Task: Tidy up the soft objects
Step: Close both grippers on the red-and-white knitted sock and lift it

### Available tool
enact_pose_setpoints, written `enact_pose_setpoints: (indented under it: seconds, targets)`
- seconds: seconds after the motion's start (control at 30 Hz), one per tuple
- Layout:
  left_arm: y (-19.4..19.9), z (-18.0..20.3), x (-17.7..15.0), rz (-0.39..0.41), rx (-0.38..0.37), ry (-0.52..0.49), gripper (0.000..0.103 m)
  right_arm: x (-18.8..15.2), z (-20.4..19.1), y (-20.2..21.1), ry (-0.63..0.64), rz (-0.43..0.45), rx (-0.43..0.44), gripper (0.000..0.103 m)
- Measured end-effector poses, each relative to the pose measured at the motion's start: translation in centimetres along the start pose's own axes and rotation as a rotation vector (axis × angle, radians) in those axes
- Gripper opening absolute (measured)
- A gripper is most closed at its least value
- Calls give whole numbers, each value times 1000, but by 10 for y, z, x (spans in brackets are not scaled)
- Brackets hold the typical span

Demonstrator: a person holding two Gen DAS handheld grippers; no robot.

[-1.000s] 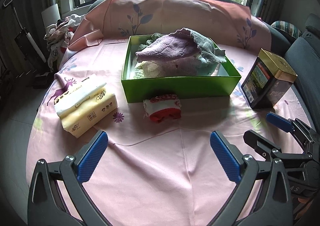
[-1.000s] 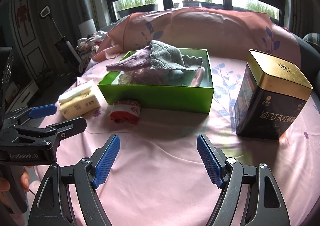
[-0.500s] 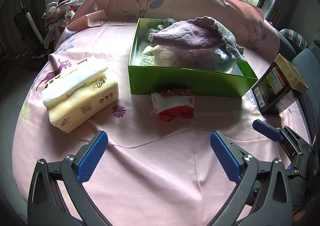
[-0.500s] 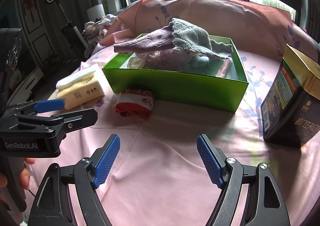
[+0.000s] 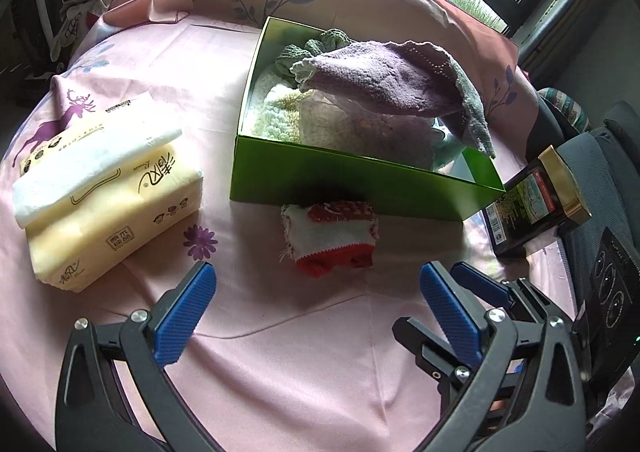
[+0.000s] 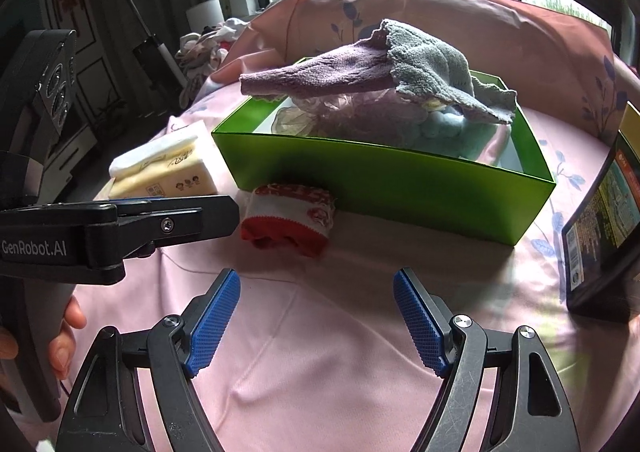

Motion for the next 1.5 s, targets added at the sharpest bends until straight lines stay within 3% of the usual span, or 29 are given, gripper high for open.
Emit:
enact_pose_setpoints:
  seconds: [0.23, 0.4, 0.43, 0.6, 0.67, 0.77, 0.97, 1.27, 1.5]
  targets:
    - [-22, -8, 5, -18, -40, 74, 100, 0, 0, -26, -40, -15, 31, 80]
    - [-36, -2, 7, -33, -45, 28, 85, 4, 0, -44, -53, -24, 58, 80]
    - [-39, -1, 7, -38, -43, 25, 77, 5, 0, -48, -55, -25, 60, 80]
    - [-48, -2, 4, -61, -52, 21, 71, 6, 1, -63, -68, -44, 91, 79]
    - [-52, -1, 2, -78, -49, 11, 56, 7, -2, -66, -66, -45, 117, 72]
    - [-54, -2, 2, -88, -42, 5, 55, 8, -7, -69, -64, -50, 150, 59]
    - [-52, -3, 1, -98, -39, -8, 54, 6, -8, -68, -61, -49, 151, 54]
    - [-27, 12, -2, -79, -40, -73, 53, 9, -15, -41, -35, -10, 142, 52]
    - [15, 46, -7, -30, -64, -169, 54, 16, -18, 8, 14, 87, 137, 52]
Point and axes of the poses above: each gripper's, at about its wrist camera, not at the fingertips, and y roughly against the way its jaws point, z to its right, x to its top, the point moved 6 cm from there along -y, roughly the way its jaws point, and after that the axes turned 15 degrees about z, right-handed, at the moved point
